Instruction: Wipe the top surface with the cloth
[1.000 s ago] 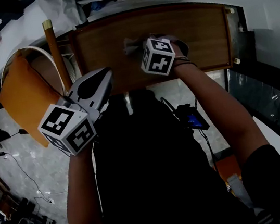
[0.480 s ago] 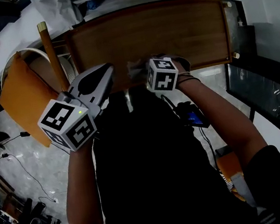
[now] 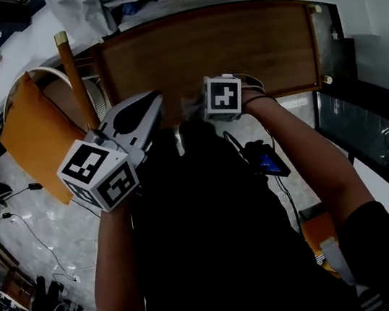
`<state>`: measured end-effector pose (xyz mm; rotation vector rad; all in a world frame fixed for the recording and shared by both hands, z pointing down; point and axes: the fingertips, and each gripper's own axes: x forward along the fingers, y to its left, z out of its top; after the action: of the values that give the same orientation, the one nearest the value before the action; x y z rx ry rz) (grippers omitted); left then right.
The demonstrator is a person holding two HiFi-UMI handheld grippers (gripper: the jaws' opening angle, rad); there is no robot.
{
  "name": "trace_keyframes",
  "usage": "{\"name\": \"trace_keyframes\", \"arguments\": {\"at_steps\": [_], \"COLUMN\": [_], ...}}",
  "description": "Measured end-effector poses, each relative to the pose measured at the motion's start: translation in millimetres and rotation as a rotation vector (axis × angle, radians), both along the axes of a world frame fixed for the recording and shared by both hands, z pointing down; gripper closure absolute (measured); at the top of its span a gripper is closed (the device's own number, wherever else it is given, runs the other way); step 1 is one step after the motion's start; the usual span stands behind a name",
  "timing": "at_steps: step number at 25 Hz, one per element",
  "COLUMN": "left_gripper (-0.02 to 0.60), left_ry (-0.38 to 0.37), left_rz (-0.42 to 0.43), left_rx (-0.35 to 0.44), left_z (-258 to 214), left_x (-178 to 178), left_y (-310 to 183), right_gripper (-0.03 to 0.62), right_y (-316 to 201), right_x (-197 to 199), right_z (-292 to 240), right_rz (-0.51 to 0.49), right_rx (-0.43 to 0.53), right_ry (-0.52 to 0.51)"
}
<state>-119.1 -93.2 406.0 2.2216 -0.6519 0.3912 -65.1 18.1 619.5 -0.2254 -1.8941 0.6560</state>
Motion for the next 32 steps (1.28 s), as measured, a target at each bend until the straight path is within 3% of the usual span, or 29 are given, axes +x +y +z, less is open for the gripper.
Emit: {"name": "trace_keyframes", "arguments": {"at_steps": [2, 3, 7, 10, 13, 20, 32], "left_gripper": [0.569, 0.569, 0.569, 0.569, 0.569, 0.569, 0.569], "left_ry": [-0.005, -0.006, -0.006, -0.011, -0.013, -0.013, 0.005], "left_rz": [-0.005, -0.007, -0.018, -0.022, -0.012, -0.005, 0.017], "left_rx": [0.001, 0.002, 0.004, 0.0, -0.001, 0.01, 0.016], "left_z": [-2, -3, -3, -3, -6, -15, -18], "left_x": [0, 0, -3, -5, -1, -3, 6], "left_y": [0, 0, -3, -3, -2, -4, -5], "right_gripper": [0.557, 0.557, 0.557, 0.557, 0.557, 0.557, 0.557], "right_y": [-14, -32, -126, -179, -212, -243, -225], "right_x": [-3, -3, 15, 27, 38, 47, 46], "right_z": [-7, -11, -30, -36, -33, -18, -13], "right_rz": [0.057, 0.109, 0.249, 0.24, 0.221, 0.171, 0.138], "right_rx": [-0.004, 0.044, 0.371, 0.582, 0.704, 0.792, 0.672], "right_ry": [-0.054, -0.085, -0.11, -0.068, -0.004, 0.093, 0.113]}}
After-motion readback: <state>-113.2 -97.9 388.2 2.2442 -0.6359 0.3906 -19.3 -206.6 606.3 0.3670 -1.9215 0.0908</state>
